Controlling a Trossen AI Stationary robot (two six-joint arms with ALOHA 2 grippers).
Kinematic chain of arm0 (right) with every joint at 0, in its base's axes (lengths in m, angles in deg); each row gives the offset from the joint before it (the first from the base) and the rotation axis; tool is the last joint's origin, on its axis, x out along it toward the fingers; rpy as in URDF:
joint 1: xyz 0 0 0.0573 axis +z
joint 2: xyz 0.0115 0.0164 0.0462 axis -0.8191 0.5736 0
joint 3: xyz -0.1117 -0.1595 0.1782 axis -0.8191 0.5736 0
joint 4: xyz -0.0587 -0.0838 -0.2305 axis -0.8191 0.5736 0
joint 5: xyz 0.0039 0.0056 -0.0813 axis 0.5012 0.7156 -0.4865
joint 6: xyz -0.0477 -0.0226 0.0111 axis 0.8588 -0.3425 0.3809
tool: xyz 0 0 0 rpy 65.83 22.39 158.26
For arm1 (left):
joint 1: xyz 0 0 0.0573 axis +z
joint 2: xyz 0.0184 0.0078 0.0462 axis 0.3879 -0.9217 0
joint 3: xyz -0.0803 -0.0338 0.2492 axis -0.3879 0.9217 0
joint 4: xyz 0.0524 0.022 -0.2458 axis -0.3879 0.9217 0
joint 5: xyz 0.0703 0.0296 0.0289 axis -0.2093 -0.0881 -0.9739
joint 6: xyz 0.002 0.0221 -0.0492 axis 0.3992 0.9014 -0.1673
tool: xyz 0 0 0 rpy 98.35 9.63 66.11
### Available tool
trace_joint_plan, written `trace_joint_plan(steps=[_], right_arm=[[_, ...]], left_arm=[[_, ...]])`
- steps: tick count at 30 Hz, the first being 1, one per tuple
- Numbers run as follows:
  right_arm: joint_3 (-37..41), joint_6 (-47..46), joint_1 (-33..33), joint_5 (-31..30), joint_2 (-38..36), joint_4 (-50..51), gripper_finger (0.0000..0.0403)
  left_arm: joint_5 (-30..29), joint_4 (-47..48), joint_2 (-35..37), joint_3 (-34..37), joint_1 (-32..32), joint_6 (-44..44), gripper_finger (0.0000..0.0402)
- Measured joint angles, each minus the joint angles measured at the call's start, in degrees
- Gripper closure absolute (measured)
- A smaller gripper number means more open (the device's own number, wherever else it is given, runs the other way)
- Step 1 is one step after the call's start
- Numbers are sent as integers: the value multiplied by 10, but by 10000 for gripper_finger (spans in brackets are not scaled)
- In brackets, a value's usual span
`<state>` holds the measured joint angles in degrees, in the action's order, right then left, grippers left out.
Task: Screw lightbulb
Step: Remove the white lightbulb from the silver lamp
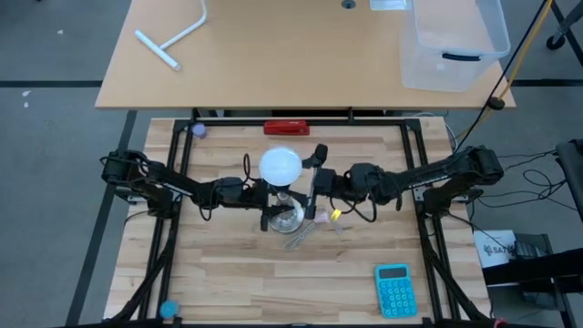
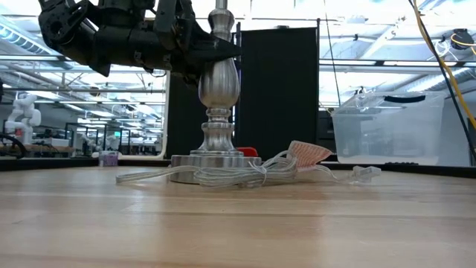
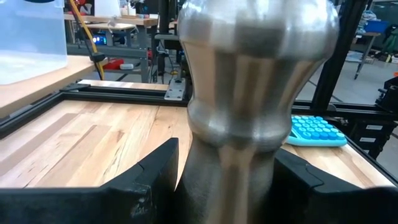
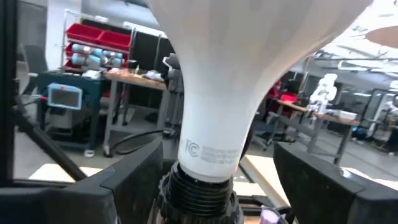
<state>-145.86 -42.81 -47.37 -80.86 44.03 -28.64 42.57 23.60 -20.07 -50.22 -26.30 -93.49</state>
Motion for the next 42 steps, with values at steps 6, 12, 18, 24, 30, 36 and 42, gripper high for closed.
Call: trace_joint_plan(steps=[6, 12, 18, 24, 30, 36, 42], right_arm=[[0, 6, 15, -43, 24, -93, 104], [-10, -19, 13, -37, 25, -107, 105], [-47, -33, -1, 11, 25, -16, 106], [-50, -37, -18, 53, 25, -11, 123], [-50, -66, -33, 95, 25, -7, 213], [-51, -83, -50, 160, 25, 1, 252], [-51, -135, -88, 263, 22, 6, 252]], left_arm=[[-2, 0, 0, 0, 0, 1, 211], [-4, 0, 0, 0, 2, 1, 211], [-6, 0, 0, 0, 2, 2, 211], [-6, 0, 0, 0, 2, 1, 211], [-1, 0, 0, 0, 2, 2, 211], [5, 0, 0, 0, 2, 3, 211], [17, 1, 0, 0, 3, 5, 211]])
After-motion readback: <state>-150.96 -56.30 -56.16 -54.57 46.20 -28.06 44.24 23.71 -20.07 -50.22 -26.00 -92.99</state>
